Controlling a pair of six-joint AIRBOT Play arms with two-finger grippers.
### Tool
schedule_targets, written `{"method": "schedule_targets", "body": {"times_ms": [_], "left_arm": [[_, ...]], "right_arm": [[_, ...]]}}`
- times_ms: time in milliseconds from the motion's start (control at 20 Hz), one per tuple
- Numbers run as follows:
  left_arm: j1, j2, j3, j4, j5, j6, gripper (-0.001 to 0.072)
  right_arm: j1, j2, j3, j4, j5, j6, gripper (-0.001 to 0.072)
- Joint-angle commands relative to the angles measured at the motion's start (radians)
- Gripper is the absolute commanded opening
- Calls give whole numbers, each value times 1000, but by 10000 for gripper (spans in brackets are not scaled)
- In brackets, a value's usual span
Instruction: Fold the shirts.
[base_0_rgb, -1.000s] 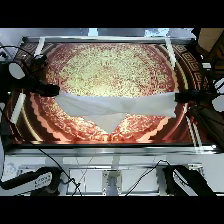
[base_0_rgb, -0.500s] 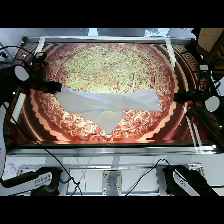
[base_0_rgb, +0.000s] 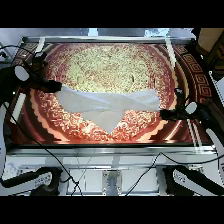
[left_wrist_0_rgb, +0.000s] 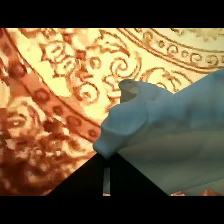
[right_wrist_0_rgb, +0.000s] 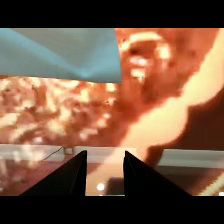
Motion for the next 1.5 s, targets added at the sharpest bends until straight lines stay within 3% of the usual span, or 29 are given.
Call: {"method": "schedule_targets", "body": {"times_ms": [0, 300, 500, 800, 1000, 1100, 1200, 1450], "left_arm": [[0, 0, 0, 0, 0, 1, 13], [0, -1, 0, 1, 0, 24, 13], [0, -2, 0, 1, 0, 27, 14], [0, -10, -1, 0, 10, 27, 13], [0, -10, -1, 0, 19, 27, 13], [0, -10, -1, 0, 19, 27, 14], [0, -10, -1, 0, 19, 27, 13], [0, -10, -1, 1, 20, 27, 13]], "right_arm": [[0, -108, -10, 182, -93, 1, 288], [-3, -136, -9, 386, -323, 12, 287], [-87, -170, -9, 532, -304, 11, 287], [-145, -199, -9, 583, -279, 11, 282], [-143, -237, -9, 620, -297, 10, 246], [-142, -259, -9, 627, -297, 6, 144], [-142, -266, -9, 653, -294, -61, 26], [-144, -255, 24, 906, -188, -383, 26]]}}
